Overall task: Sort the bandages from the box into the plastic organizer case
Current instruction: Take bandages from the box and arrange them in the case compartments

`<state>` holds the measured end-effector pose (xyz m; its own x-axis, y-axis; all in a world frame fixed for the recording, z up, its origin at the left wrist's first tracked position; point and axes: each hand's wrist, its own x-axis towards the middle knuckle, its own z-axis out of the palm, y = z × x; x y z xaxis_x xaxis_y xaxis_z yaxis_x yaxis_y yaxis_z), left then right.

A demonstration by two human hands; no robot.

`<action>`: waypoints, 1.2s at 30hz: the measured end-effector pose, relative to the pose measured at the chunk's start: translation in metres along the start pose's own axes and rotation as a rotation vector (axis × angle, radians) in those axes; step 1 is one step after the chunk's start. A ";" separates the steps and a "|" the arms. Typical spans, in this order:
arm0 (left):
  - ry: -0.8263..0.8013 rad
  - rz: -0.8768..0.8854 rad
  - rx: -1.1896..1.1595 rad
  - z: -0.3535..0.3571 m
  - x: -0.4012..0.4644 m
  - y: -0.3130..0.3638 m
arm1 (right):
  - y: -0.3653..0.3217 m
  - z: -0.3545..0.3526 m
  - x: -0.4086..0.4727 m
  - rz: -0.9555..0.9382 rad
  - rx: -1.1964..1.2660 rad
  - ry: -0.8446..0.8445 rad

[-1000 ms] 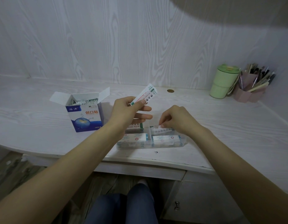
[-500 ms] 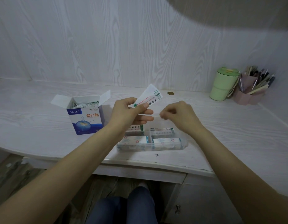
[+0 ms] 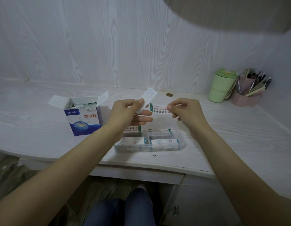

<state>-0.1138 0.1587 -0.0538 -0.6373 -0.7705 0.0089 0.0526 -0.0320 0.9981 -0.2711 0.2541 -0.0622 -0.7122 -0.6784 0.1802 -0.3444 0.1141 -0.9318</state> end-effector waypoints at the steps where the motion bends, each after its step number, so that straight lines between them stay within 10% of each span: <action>1: 0.019 0.002 -0.004 -0.001 0.000 0.000 | 0.005 0.000 0.000 0.031 -0.030 0.005; 28: -0.014 0.051 0.126 0.004 -0.004 0.000 | 0.028 0.018 0.009 -0.010 -0.825 -0.212; 36: -0.090 0.096 0.195 0.001 -0.001 -0.001 | -0.025 -0.006 -0.004 0.166 0.001 -0.207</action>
<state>-0.1136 0.1604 -0.0549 -0.7027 -0.7043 0.1009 -0.0278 0.1689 0.9852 -0.2633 0.2585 -0.0378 -0.6191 -0.7841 -0.0435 -0.2322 0.2357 -0.9437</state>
